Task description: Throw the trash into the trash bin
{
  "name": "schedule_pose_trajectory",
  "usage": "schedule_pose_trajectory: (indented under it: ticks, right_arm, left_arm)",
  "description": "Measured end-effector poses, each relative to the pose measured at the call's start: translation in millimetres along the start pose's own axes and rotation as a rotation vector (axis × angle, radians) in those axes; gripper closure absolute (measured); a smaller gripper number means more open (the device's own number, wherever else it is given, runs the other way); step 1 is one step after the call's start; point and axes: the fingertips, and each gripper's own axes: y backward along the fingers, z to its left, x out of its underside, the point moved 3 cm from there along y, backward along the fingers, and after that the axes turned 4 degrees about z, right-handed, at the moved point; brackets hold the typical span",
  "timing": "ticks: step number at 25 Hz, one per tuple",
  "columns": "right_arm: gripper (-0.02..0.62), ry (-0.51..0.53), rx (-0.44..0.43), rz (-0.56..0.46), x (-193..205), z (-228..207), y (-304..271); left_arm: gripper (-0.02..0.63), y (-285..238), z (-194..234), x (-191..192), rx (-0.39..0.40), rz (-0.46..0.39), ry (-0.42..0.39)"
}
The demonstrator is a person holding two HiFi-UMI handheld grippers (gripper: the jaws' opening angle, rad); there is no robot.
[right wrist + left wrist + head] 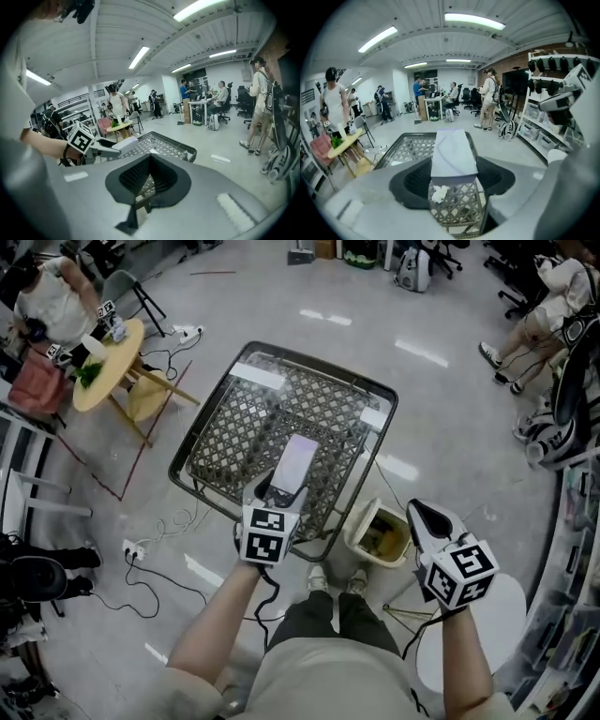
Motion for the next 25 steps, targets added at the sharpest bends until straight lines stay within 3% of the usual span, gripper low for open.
schedule_pose_trajectory:
  ticks: [6,10,19,25]
  right_arm:
    - [0.592,-0.040,0.102,-0.060,-2.7,-30.4,52.3]
    - [0.592,-0.084,0.170,-0.078,9.9,-51.8,81.0]
    - [0.592,-0.218,0.283,-0.058,63.4,-88.0,125.7]
    - [0.592,-0.298,0.314,-0.025,109.0,-111.8,135.1]
  left_arm:
    - [0.297,15.8,-71.8,-55.4,0.110,-0.076,-0.138]
    - [0.296,7.8,-125.4,-72.8,0.196,-0.085,-0.244]
    - [0.296,-35.7,-234.3,-52.1,0.373,0.001,-0.343]
    - [0.296,-71.2,-277.7,-15.6,0.413,0.104,-0.304]
